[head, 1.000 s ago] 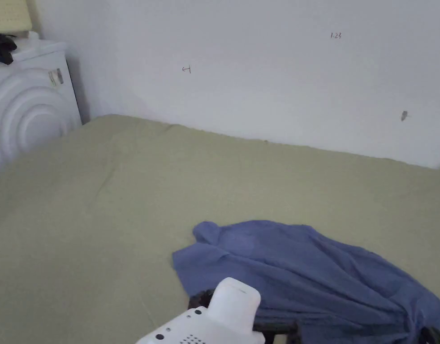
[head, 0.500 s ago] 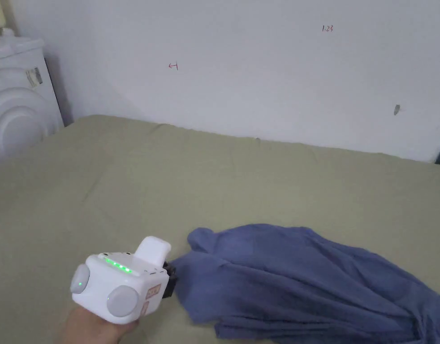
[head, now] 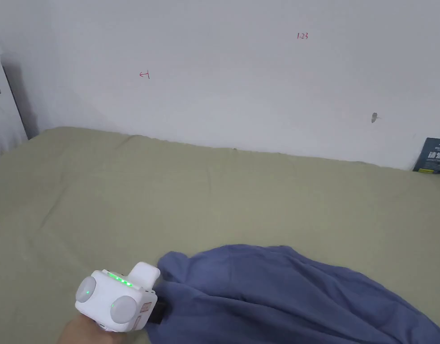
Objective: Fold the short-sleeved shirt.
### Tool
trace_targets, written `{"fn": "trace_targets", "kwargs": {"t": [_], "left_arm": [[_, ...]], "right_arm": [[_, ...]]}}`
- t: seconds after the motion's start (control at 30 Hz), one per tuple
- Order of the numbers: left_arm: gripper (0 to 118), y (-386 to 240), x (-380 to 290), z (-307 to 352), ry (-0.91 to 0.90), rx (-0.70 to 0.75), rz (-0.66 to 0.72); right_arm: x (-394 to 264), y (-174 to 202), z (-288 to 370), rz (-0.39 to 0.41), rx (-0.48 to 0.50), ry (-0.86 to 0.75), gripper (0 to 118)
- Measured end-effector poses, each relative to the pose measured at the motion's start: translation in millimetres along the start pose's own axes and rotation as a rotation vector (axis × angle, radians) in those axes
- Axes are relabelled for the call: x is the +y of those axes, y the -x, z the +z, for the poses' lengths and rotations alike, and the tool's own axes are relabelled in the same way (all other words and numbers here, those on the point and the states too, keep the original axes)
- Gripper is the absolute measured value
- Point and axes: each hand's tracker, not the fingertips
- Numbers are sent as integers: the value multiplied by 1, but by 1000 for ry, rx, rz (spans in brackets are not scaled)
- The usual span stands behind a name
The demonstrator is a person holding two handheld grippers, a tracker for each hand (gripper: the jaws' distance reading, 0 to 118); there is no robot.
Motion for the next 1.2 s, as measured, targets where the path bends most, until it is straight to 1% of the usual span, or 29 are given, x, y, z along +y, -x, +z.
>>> {"fn": "trace_targets", "kwargs": {"t": [0.03,0.07,0.1,0.17,0.23,0.3,0.37,0.43,0.5,0.53,0.57,0.6,0.63,0.67,0.7,0.73,0.77,0.8,0.83,0.87,0.9,0.97,1.03,1.07,1.1,1.13,1.17,1.2], "left_arm": [[13,-2,-1,6,-19,-16,-3],[0,-1,3,-4,-2,-19,-15],[0,3,7,-14,5,33,-24],[0,12,7,-6,16,-29,34],[0,5,2,13,-73,-16,57],[0,9,3,36,-130,-37,93],[0,-10,-4,65,-195,-23,99],[0,-12,-5,81,-209,-35,95],[0,-35,-2,105,-232,-42,96],[0,-37,-2,109,-239,-52,102],[0,-39,-1,112,-248,-62,114],[0,-33,-1,103,-246,-66,120],[0,-32,0,102,-246,-66,123],[0,-32,1,102,-245,-72,127],[0,-33,2,101,-244,-69,126],[0,-36,3,101,-240,-61,120],[0,-40,4,102,-238,-58,120],[0,-40,5,101,-234,-58,122],[0,-41,6,100,-230,-54,123],[0,-34,7,93,-222,-53,127],[0,-33,8,90,-217,-51,129],[0,-31,10,85,-209,-44,134],[0,-38,9,84,-202,-33,138],[0,-37,9,81,-193,-33,143],[0,-37,8,80,-189,-31,146],[0,-37,8,78,-184,-30,150],[0,-39,8,78,-181,-28,152],[0,-40,7,76,-180,-25,152]], "right_arm": [[-1,-4,0,-9,-1,-3,0],[-1,-8,-1,-20,2,-6,0],[0,-12,-1,-31,6,-6,0],[-1,-22,-1,-49,2,-1,0],[-2,-36,-2,-57,-19,15,0],[-6,-53,-4,-35,-59,27,0],[-8,-75,-13,14,-137,71,0],[-9,-99,-23,26,-187,112,0],[-9,-128,-41,-5,-219,184,0],[-8,-143,-52,-34,-233,212,1],[-6,-158,-62,-67,-254,211,5],[-5,-172,-71,-104,-263,196,27],[-2,-188,-83,-155,-271,192,82],[1,-201,-96,-189,-276,217,115],[-1,-216,-112,-214,-270,261,118],[-1,-226,-127,-220,-288,298,118],[2,-231,-137,-203,-299,282,118],[3,-234,-148,-197,-329,330,118],[-9,-249,-165,-181,-338,377,118],[-13,-253,-181,-175,-327,410,118],[-17,-254,-193,-169,-335,435,118],[-10,-234,-196,-171,-327,448,118],[-12,-227,-206,-170,-320,466,118],[-18,-229,-215,-189,-271,503,115],[-26,-235,-225,-209,-236,528,99],[-27,-231,-227,-215,-213,552,51],[-27,-224,-224,-189,-226,537,22],[-25,-218,-219,-171,-212,506,10]]}}
